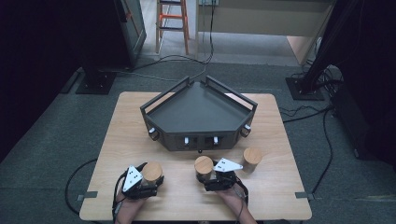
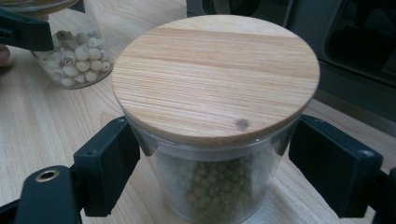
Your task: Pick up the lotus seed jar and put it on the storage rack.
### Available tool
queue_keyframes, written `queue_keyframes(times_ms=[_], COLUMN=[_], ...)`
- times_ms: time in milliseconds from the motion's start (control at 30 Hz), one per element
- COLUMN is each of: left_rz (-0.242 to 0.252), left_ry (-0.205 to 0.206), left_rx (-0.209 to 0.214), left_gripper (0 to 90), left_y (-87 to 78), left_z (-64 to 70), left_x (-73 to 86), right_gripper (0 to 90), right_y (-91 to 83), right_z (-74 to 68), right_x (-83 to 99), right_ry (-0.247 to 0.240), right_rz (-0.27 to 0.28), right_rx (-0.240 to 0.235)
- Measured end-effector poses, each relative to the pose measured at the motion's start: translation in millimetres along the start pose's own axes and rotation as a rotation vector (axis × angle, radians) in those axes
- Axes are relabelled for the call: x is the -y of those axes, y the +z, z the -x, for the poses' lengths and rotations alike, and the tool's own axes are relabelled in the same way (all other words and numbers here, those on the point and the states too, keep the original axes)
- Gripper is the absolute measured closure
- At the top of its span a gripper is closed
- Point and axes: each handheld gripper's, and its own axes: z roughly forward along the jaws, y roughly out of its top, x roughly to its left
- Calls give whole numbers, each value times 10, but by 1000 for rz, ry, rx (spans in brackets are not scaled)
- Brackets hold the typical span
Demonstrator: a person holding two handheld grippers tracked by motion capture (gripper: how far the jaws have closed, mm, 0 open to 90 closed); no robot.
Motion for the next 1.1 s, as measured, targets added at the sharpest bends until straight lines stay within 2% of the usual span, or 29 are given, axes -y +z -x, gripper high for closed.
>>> queue_keyframes(times_ms=[400, 1100], left_rz=[1, -10], left_ry=[-7, 5], left_rx=[-8, -19], left_gripper=[113, 116], left_y=[-1, 13], left_z=[9, 39], left_x=[3, -18], right_gripper=[164, 164], right_y=[5, 9], right_z=[-8, -13], right_x=[-11, -18], right_ry=[-3, -7], right_rz=[-8, -13], right_rx=[0, 1])
